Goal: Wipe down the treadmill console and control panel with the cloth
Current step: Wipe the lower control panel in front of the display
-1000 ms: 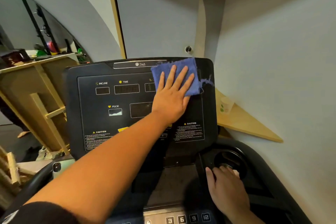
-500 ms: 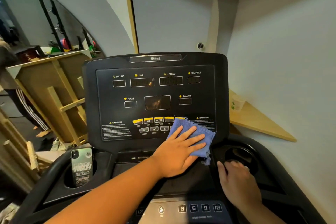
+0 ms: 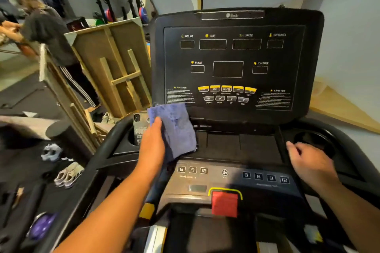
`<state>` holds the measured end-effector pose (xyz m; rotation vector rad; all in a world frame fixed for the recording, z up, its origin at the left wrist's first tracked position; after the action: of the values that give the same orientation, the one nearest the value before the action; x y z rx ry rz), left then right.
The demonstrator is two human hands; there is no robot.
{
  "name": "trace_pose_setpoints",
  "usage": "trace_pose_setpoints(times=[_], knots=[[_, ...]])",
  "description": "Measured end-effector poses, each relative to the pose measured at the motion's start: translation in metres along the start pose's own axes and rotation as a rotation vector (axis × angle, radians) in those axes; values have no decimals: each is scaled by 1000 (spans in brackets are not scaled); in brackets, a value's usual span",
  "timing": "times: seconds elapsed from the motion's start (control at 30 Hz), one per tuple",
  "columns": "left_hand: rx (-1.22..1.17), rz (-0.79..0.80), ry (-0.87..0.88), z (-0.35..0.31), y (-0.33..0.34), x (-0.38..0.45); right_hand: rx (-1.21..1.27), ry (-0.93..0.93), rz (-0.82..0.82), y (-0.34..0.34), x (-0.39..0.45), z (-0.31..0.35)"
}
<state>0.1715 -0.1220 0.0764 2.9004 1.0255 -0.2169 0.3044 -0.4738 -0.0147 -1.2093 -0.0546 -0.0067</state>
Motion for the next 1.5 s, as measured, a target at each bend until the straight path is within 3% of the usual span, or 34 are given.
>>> trace_pose_setpoints(times=[0.1, 0.2, 0.27, 0.37, 0.5, 0.6, 0.67, 0.73, 0.93, 1.13, 1.37, 1.43, 1.5], knots=[[470, -90, 264, 12, -24, -10, 169, -82, -18, -8, -5, -6], [711, 99, 616, 38, -24, -31, 281, -169, -77, -8, -29, -23], [996, 274, 632, 80, -22, -43, 242, -294, -213, -11, -59, -36], [1269, 244, 562, 125, -17, -69, 187, -436, -294, -11, -102, -59], [1313, 321, 596, 140, -22, -93, 186, -213, 48, -1, -118, -88], [1290, 188, 482, 127, -33, -67, 293, -71, 285, -4, -117, -91], [1278, 96, 383, 116, -28, -56, 336, 0, 357, -6, -120, -88], [1315, 87, 398, 118, -16, -63, 303, 69, 410, -7, -125, -83], [1256, 216, 491, 145, 10, -116, 162, 119, 474, -15, -130, -73], [1277, 57, 418, 138, 33, -94, 133, 145, 490, -24, -131, -66], [1363, 406, 564, 147, 68, -140, 126, 140, 486, -33, -131, -56], [1340, 424, 579, 140, 77, -131, 119, 144, 490, -31, -130, -57], [1331, 341, 545, 131, 88, -118, 109, 145, 493, -29, -129, -58]])
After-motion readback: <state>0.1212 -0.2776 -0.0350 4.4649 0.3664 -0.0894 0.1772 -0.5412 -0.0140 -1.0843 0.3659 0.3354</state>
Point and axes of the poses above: each hand's wrist, its own x-axis towards the middle knuckle, its own y-axis out of the palm, z = x × y, the point moved 1 cm from there along x, towards the middle knuckle, and after that the axes turned 4 degrees about z, right-handed, at the moved point
